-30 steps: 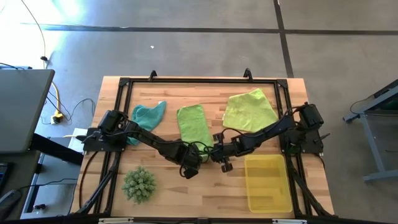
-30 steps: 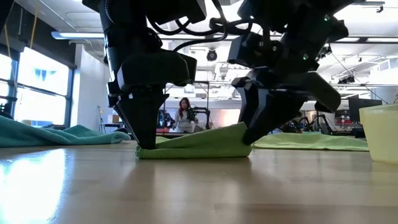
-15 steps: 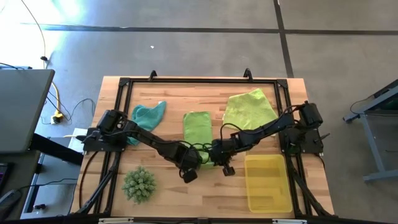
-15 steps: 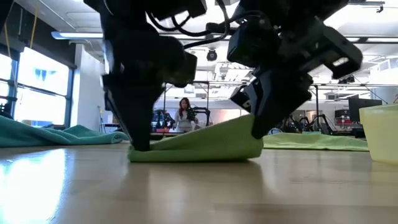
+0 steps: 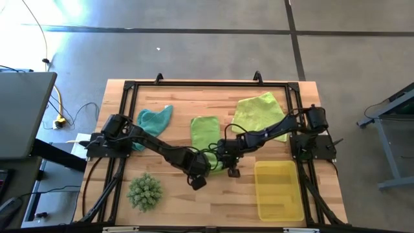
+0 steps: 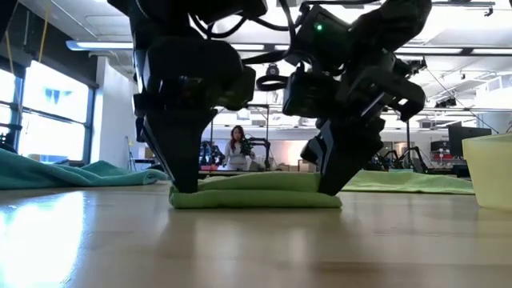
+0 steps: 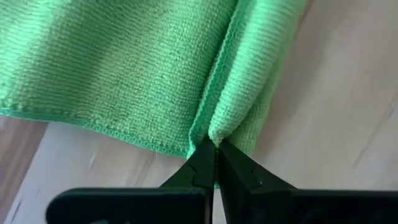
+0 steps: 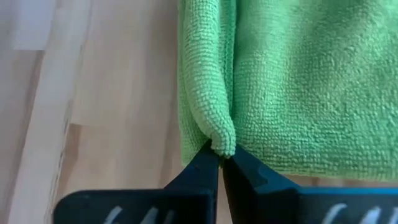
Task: Roll microfiber towels into tight, uniform cylinder then place into a basket
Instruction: Roll the green microfiber cloth
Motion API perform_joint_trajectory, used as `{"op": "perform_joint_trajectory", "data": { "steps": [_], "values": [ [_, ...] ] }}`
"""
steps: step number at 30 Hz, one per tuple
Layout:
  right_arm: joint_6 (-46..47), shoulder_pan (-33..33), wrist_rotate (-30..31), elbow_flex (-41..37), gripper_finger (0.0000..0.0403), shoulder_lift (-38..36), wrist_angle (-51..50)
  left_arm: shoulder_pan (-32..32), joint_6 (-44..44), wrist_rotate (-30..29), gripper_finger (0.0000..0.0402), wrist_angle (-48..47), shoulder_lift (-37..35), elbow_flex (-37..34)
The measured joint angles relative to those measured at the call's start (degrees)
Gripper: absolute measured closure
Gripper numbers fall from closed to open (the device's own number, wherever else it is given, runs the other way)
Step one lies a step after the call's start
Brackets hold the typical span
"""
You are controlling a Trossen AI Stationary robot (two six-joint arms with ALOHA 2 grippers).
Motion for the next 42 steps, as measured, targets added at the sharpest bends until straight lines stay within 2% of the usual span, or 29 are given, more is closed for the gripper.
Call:
{"op": "perform_joint_trajectory", "data": {
  "steps": [3,6,10,13,15,19,22,25,32,42],
  "values": [
    [-1.06,0.37,0.53,-0.02,0.0382,-0.54,0.01,0.00,0.00,-0.31,0.0401,0.10,0.51,0.16],
    [-1.56,0.40,0.55,-0.22,0.0342,-1.89,-1.45,0.00,0.02,-0.38,0.0401,0.17,0.91,0.25],
    [-2.45,0.32,0.98,-0.30,0.0287,-5.07,-8.28,0.00,0.02,-0.51,0.0401,1.02,1.01,0.27],
    [-2.46,0.45,1.10,0.26,0.0266,-7.99,-13.26,0.00,0.00,-0.53,0.0401,1.20,1.02,0.25],
    [-2.66,1.42,3.05,0.26,0.0262,-9.70,-14.29,0.00,0.00,-0.53,0.0401,1.22,1.04,0.23],
    [-9.29,6.29,13.38,0.28,0.0264,-12.22,-12.37,0.00,0.00,-0.54,0.0401,1.25,1.07,0.21],
    [-17.09,10.60,21.22,0.37,0.0268,-11.94,-8.86,0.00,0.00,-0.58,0.0401,1.25,1.08,0.21],
    [-21.43,13.56,25.10,0.37,0.0270,-10.27,-4.05,0.00,0.00,-0.60,0.0401,1.27,1.13,0.21],
    [-22.06,15.05,26.29,0.39,0.0269,-6.94,2.67,0.02,0.00,-0.59,0.0401,1.32,1.13,0.16],
    [-22.13,14.19,25.93,0.39,0.0268,-2.82,2.68,0.02,-0.46,-0.56,0.0401,1.42,1.13,0.14]
  ]
}}
